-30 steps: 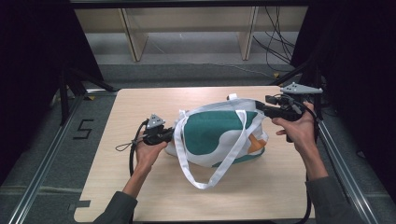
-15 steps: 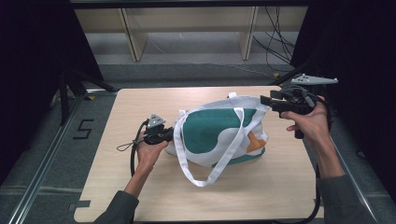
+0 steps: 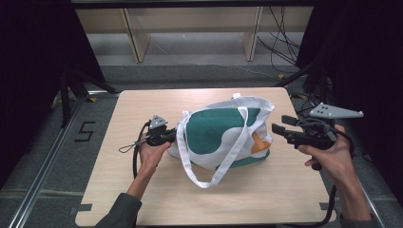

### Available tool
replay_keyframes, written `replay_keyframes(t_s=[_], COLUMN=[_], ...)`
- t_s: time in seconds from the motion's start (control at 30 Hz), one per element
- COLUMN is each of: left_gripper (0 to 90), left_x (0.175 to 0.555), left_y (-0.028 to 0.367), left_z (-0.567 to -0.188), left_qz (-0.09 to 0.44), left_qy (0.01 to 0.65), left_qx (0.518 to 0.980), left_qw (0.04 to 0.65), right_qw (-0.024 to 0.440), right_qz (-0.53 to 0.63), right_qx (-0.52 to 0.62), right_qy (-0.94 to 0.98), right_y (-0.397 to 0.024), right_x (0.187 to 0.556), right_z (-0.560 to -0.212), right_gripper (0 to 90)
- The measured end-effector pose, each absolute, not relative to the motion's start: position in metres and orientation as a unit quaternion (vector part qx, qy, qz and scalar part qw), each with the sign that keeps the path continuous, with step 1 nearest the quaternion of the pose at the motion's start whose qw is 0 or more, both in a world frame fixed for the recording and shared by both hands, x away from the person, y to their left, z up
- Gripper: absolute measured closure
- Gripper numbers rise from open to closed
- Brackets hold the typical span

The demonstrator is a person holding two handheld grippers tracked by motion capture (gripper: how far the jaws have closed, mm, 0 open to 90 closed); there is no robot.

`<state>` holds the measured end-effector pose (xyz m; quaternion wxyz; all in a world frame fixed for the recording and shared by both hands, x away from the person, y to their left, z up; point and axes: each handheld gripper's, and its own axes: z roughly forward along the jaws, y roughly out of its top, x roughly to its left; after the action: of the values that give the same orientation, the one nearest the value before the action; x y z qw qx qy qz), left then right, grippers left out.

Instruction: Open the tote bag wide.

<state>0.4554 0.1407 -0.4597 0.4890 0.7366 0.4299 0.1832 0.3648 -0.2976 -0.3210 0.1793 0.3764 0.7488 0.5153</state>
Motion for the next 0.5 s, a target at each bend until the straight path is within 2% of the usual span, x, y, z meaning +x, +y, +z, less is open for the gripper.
replay_keyframes(t_s=[0.37,0.43,0.5], left_gripper=[84.5,84.1,83.3], left_x=[0.457,0.457,0.457], left_y=[0.143,0.143,0.143], left_z=[-0.459,-0.459,-0.459], left_qz=[0.182,0.18,0.179], left_qy=[0.427,0.431,0.43], left_qx=[0.738,0.736,0.737], left_qw=[0.49,0.49,0.49], right_qw=[0.166,0.16,0.163], right_qz=[0.499,0.484,0.471], right_qx=[0.315,0.298,0.291], right_qy=[0.79,0.807,0.817], right_y=[-0.257,-0.247,-0.241], right_x=[0.351,0.352,0.354], right_z=[-0.348,-0.35,-0.355], right_gripper=[46.8,55.7,72.1])
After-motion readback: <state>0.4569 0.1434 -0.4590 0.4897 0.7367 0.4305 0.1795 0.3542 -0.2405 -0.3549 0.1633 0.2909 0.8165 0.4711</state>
